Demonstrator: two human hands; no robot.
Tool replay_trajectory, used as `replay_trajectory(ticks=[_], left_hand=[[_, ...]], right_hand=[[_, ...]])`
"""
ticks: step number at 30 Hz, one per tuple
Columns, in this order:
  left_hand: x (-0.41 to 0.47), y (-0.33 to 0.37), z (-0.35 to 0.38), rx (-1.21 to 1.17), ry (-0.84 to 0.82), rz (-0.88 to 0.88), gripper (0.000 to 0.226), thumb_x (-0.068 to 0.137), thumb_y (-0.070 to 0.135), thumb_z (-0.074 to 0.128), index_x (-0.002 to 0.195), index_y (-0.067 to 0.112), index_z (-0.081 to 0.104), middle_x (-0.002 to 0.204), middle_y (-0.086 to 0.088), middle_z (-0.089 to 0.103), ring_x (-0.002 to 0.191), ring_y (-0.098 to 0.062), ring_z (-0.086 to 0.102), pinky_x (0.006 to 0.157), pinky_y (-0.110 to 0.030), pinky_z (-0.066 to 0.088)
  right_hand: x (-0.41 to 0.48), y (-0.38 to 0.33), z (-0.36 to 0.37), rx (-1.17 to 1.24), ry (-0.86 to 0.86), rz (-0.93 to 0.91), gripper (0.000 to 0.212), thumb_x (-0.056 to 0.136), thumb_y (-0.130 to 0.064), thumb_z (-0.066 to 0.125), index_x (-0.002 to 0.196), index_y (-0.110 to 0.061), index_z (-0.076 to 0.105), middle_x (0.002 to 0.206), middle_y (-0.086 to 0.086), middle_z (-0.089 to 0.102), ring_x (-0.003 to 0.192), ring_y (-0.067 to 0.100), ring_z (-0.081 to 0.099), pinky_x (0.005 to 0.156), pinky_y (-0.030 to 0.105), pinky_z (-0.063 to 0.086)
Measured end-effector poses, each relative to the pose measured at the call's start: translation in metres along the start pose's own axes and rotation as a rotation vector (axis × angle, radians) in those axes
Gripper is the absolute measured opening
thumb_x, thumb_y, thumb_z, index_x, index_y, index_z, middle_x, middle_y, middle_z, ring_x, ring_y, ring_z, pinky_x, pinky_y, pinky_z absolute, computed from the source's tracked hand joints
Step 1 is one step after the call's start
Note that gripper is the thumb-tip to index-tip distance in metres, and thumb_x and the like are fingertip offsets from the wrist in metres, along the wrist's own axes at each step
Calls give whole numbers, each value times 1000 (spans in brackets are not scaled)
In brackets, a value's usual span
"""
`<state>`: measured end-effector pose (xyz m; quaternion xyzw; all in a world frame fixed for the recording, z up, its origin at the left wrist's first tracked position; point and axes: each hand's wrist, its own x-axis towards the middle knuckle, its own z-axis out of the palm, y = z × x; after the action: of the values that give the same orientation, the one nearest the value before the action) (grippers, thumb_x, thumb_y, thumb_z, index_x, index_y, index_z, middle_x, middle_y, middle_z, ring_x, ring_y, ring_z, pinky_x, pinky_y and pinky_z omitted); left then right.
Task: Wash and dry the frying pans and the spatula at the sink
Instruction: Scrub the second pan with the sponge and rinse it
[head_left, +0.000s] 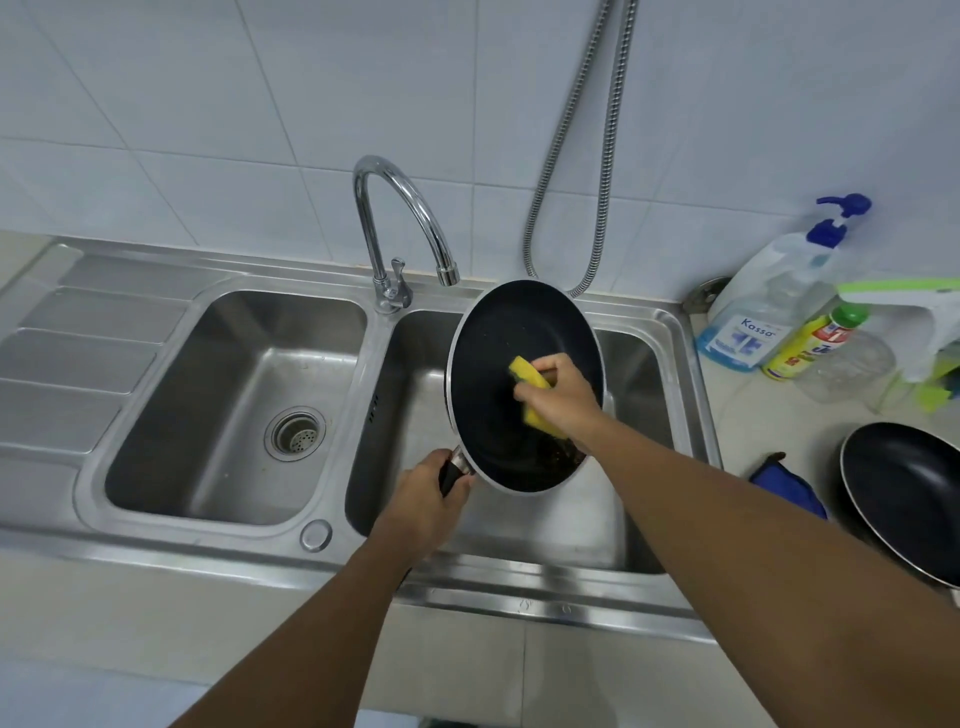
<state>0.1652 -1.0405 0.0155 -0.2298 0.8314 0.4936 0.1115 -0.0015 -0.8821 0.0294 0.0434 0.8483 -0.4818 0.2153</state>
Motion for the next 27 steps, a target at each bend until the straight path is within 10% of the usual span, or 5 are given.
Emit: replay_trajectory(ticks=[7, 14, 18, 22, 27], left_hand=[[0, -2, 0, 76, 8, -32, 30, 103, 38, 59, 129, 23, 56, 111, -9, 63, 89, -21, 66, 82, -36, 58], [4, -7, 10, -79, 1, -74, 23, 101, 39, 62, 118, 24, 61, 91, -4, 65, 70, -15, 59, 64, -33, 59], [4, -7, 13, -129, 7, -90, 19, 102, 39, 61, 114, 25, 62, 83, -3, 62, 61, -13, 56, 49, -25, 48], [3, -6, 9, -166, -7, -103, 15, 103, 37, 60, 108, 23, 63, 75, -4, 62, 52, -11, 53, 44, -25, 45], [-3, -8, -2, -245, -80, -147, 15, 104, 37, 58, 108, 23, 62, 66, -6, 58, 42, -10, 46, 39, -25, 39]], right_hand=[[-10, 37, -32, 16, 212, -102, 34, 82, -19, 76, 114, -20, 65, 111, 2, 61, 78, 3, 59, 51, 5, 42], [13, 95, -137, -616, 628, -89, 40, 91, -32, 68, 127, -17, 56, 127, 17, 52, 114, 30, 47, 100, 37, 39], [21, 127, -168, -1000, 345, 152, 56, 97, -33, 56, 146, -17, 34, 159, 14, 27, 151, 42, 11, 119, 62, 7], [21, 93, -137, -964, 534, -236, 40, 92, -19, 60, 129, -5, 50, 130, 24, 54, 126, 41, 47, 108, 55, 35], [41, 5, -62, -562, 152, -607, 42, 89, -1, 54, 128, -16, 62, 125, 7, 65, 119, 26, 57, 107, 41, 44]])
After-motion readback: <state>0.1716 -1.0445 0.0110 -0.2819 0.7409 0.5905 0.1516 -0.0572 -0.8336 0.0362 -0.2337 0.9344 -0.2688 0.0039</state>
